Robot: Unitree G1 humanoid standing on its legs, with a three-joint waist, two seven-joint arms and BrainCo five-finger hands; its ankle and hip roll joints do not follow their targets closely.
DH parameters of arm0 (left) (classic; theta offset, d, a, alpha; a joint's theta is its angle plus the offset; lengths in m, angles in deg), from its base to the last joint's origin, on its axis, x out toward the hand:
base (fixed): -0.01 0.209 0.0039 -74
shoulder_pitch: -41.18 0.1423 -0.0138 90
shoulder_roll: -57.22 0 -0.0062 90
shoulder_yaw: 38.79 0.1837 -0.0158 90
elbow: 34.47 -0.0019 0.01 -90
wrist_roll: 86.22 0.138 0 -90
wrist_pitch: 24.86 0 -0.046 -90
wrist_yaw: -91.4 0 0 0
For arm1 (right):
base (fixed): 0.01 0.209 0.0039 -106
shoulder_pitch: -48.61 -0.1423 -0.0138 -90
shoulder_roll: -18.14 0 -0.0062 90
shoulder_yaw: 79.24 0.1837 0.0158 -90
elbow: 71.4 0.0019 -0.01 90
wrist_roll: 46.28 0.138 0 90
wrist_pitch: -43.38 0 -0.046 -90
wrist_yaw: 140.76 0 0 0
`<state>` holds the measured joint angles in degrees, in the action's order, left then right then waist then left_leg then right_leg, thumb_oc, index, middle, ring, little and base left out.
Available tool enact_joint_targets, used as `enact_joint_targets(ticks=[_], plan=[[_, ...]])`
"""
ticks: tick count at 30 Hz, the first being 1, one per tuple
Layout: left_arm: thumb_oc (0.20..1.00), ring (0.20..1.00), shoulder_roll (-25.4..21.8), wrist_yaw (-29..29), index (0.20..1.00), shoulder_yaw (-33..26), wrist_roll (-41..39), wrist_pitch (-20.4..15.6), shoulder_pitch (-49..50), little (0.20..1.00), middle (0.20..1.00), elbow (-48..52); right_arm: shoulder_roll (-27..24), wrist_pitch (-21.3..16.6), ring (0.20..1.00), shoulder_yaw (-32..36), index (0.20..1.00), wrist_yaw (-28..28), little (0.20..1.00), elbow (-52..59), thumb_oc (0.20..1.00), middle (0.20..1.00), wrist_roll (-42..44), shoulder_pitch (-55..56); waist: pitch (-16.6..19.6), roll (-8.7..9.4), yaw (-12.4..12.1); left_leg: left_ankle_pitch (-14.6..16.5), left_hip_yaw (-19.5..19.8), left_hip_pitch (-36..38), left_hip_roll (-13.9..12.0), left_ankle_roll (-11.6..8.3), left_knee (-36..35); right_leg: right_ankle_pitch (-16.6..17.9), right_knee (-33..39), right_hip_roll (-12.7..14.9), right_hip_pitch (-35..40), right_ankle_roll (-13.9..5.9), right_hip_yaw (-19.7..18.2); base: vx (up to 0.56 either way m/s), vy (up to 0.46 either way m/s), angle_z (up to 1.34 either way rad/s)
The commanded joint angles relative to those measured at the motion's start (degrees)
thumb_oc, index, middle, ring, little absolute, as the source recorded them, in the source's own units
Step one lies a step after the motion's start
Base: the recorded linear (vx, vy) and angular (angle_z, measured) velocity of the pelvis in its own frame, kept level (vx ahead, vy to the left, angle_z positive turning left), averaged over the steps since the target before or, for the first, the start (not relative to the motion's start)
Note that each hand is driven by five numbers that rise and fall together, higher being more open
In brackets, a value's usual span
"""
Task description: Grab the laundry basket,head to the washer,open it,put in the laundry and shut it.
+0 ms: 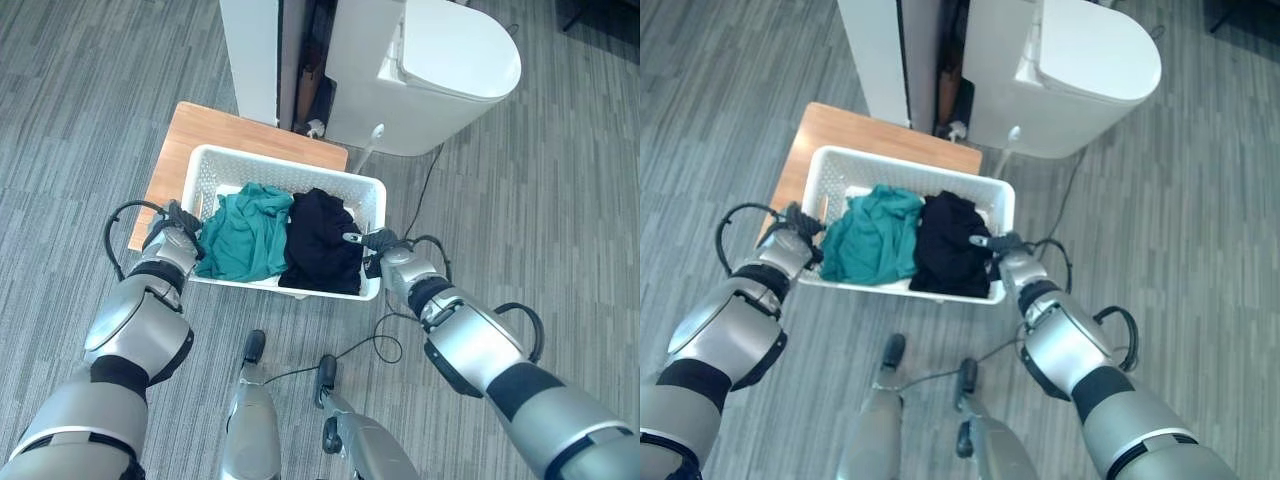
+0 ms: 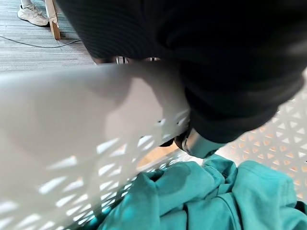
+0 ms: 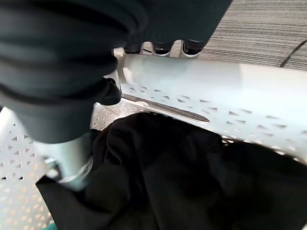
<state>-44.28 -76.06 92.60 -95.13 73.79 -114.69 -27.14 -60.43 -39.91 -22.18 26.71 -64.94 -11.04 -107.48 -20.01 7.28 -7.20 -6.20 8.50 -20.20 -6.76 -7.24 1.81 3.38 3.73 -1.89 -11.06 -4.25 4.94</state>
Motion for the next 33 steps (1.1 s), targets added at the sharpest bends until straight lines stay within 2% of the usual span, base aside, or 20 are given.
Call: enact_joint_targets(ticks=[1,10,17,26,27,30,31,33], plan=[[0.200,0.200,0.7,0.6,0.200,4.1,1.3,-1.1,-7.5,0.200,0.200,-5.4,5.3,0.3,0.200,1.5,0.200,0.0,0.200,-2.9,0.200,0.200,1.2,-3.2,-3.5,2.27,-2.2,3.5,-0.4,-0.7,-2.4,1.08,2.3,2.0,-4.0,9.5,-1.1,-4.65,0.3,0.00,0.001,0.11],[0.200,0.200,1.0,0.8,0.200,4.7,1.9,-1.4,-6.6,0.200,0.200,-5.1,5.3,-0.5,0.200,-2.0,0.200,0.5,0.200,0.5,0.200,0.200,-0.6,-3.3,-2.8,2.24,-2.3,3.1,-0.1,-1.3,-2.3,1.10,2.1,2.3,-3.6,9.5,-1.4,-4.62,0.5,0.00,0.000,0.03],[0.200,0.200,0.6,0.9,0.200,4.9,2.6,-2.1,-5.9,0.200,0.200,-4.2,3.9,-0.6,0.200,-1.9,0.200,1.0,0.200,0.6,0.200,0.200,-1.5,-2.8,-2.1,2.16,-1.8,3.3,-0.4,-1.0,-2.1,1.18,2.1,2.1,-3.6,9.6,-1.2,-4.68,0.4,0.00,0.000,0.00],[0.200,0.200,0.4,1.8,0.200,3.8,3.2,-4.1,-1.6,0.200,0.200,1.4,-2.1,-0.5,0.200,1.6,0.200,1.7,0.200,1.7,0.200,0.200,-2.2,1.6,1.0,1.35,-0.6,5.1,-0.7,0.5,-0.6,1.89,3.1,1.5,-4.2,11.0,0.0,-5.14,-0.3,0.02,0.022,0.01],[0.200,0.200,0.5,1.7,0.200,3.5,3.7,-4.9,0.2,0.200,0.200,4.0,-4.3,-0.5,0.200,3.2,0.200,2.2,0.200,2.5,0.200,0.200,-2.8,3.8,2.1,1.07,0.0,6.0,-1.0,1.4,-0.1,2.16,3.5,1.4,-4.4,11.5,0.7,-5.34,-0.5,0.05,0.048,0.02],[0.200,0.200,0.3,1.5,0.200,2.9,4.4,-5.6,2.6,0.200,0.200,6.5,-6.2,-0.6,0.200,4.6,0.200,2.9,0.200,3.9,0.200,0.200,-3.3,6.7,3.1,0.72,0.7,7.3,-1.5,2.4,0.6,2.68,4.8,1.2,-4.5,12.1,1.6,-5.46,-1.0,0.05,0.057,0.03],[0.200,0.200,-0.4,1.3,0.200,3.2,6.1,-6.4,5.1,0.200,0.200,12.0,-8.8,-0.8,0.200,6.3,0.200,3.8,0.200,5.3,0.200,0.200,-4.3,9.9,4.3,0.24,1.3,8.6,-2.1,4.0,1.4,3.29,5.6,1.1,-4.9,12.7,2.4,-5.59,-1.7,0.08,0.108,-0.05],[0.200,0.200,-1.2,0.5,0.200,2.9,7.1,-7.4,8.4,0.200,0.200,18.9,-11.5,-0.9,0.200,7.9,0.200,4.9,0.200,6.7,0.200,0.200,-5.8,13.2,5.7,-0.48,1.9,9.5,-2.8,5.6,2.2,3.94,6.0,1.1,-5.4,13.5,3.3,-5.85,-2.0,0.09,0.158,-0.19]])
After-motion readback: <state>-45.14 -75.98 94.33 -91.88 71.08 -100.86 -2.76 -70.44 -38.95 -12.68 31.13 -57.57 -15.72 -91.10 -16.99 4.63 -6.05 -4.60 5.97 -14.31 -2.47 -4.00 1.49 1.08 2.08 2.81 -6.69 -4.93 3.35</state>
